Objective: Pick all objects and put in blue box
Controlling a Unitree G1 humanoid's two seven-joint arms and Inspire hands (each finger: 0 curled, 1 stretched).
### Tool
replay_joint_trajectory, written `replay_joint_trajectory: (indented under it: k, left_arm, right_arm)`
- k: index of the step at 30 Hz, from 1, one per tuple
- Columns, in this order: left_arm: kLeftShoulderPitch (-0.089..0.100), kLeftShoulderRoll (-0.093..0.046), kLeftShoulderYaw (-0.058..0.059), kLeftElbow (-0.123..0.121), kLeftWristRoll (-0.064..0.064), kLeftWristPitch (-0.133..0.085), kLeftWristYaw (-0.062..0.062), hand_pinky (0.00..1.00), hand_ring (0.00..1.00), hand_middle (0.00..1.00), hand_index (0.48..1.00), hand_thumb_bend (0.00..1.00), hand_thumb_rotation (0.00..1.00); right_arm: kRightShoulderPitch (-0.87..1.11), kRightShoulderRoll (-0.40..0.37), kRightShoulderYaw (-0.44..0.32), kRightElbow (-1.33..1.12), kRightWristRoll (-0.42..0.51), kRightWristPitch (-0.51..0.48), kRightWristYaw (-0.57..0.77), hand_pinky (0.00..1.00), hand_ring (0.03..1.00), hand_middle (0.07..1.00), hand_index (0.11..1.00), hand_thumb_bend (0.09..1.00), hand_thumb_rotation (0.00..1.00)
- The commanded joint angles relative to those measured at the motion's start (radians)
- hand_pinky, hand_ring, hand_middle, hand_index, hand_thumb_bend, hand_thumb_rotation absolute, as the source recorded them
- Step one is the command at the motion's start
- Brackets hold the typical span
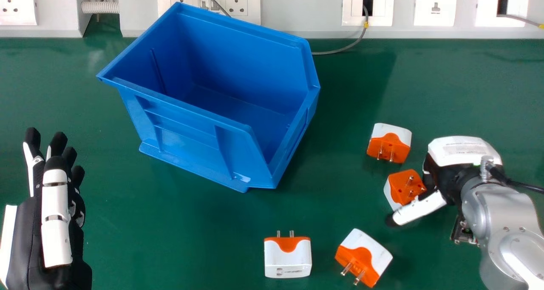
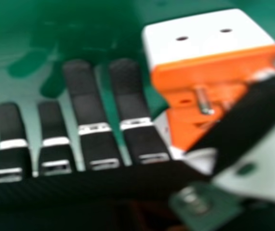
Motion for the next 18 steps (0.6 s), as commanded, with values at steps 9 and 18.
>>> replay_joint_trajectory:
  k: [9,18]
  left_arm:
    - [-0.005,0.009,0.002,-0.024,0.004,-0.005,-0.001,1.00,1.00,1.00,0.982,0.22,1.00]
    - [-0.012,0.008,0.003,-0.021,-0.009,0.003,-0.006,1.00,1.00,1.00,0.987,0.21,1.00]
  right_arm:
    - [0.014,-0.004,0.023,0.023,-0.043,0.035,0.042,0.78,0.893,0.960,0.956,0.999,0.84]
    - [-0.080,0.112,0.084,0.187,-0.116,0.102,0.020,0.74,0.852,0.935,0.935,0.983,0.86]
